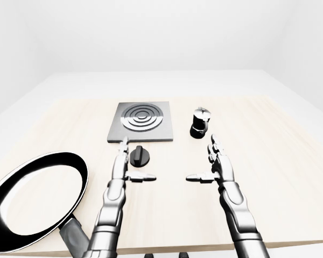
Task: Turn on the stove.
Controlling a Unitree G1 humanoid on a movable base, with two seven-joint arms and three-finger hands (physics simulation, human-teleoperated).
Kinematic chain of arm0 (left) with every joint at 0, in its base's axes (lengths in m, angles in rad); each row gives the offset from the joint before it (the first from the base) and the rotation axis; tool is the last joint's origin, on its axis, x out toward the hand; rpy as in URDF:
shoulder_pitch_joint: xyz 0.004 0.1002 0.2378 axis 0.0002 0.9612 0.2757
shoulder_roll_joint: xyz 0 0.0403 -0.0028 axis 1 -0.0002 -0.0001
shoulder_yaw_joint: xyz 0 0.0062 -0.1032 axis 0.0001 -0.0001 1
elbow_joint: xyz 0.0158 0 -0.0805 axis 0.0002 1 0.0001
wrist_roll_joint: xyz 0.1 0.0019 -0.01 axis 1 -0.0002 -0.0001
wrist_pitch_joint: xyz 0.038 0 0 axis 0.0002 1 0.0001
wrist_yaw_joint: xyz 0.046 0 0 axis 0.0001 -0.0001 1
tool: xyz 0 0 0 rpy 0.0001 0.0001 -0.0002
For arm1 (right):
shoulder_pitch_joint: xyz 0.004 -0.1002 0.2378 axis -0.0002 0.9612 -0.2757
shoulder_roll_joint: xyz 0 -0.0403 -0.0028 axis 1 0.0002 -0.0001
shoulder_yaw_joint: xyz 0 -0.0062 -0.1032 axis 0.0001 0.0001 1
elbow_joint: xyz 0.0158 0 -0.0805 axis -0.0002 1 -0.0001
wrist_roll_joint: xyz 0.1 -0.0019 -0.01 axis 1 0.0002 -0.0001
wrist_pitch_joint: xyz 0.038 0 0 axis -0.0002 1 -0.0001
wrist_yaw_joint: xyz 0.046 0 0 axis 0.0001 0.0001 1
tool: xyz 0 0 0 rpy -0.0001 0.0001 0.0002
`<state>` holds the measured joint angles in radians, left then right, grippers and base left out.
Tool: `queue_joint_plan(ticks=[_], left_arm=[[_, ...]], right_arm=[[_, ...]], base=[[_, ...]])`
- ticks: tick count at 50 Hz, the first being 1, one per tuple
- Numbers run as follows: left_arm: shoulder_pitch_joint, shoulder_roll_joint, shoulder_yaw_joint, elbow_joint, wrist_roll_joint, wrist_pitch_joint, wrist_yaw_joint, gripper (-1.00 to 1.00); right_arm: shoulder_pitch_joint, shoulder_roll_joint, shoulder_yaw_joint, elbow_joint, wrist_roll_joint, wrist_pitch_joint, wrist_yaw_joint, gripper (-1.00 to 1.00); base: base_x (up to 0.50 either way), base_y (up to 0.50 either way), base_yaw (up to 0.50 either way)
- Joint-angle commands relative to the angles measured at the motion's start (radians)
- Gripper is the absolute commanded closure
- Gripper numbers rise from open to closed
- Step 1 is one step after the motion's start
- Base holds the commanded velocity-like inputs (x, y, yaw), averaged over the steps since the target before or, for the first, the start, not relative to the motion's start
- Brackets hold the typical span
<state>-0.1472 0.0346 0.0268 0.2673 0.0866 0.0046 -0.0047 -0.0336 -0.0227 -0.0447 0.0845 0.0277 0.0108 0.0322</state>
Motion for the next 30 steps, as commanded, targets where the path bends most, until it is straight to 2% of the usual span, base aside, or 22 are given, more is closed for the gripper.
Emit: queue_joint_plan(ticks=[1,12,17,24,27,30], left_arm=[[0.005,-0.002,-0.014,-0.003,0.007,0.013,-0.030,-1.00],[0.017,-0.004,-0.021,-0.022,0.029,0.020,-0.061,-1.00],[0.019,-0.004,-0.023,-0.016,0.033,0.011,-0.068,-1.00],[0.023,-0.005,-0.024,-0.023,0.038,0.015,-0.073,-1.00],[0.023,-0.005,-0.023,-0.020,0.038,0.012,-0.073,-1.00],[0.026,-0.005,-0.024,-0.024,0.041,0.016,-0.074,-1.00]], right_arm=[[-0.007,-0.002,-0.002,0.001,0.006,0.012,-0.003,-1.00],[0.000,-0.001,0.001,-0.008,0.001,0.010,0.000,-1.00],[0.001,0.000,0.002,-0.004,-0.001,0.003,0.001,-1.00],[0.008,0.000,0.004,-0.018,-0.004,0.009,0.003,-1.00],[0.007,0.000,0.004,-0.005,-0.005,-0.003,0.004,-1.00],[0.008,0.000,0.004,-0.010,-0.006,0.000,0.005,-1.00]], base=[[0.00,0.00,0.00],[0.00,0.00,0.00],[0.00,0.00,0.00],[0.00,0.00,0.00],[0.00,0.00,0.00],[0.00,0.00,0.00]])
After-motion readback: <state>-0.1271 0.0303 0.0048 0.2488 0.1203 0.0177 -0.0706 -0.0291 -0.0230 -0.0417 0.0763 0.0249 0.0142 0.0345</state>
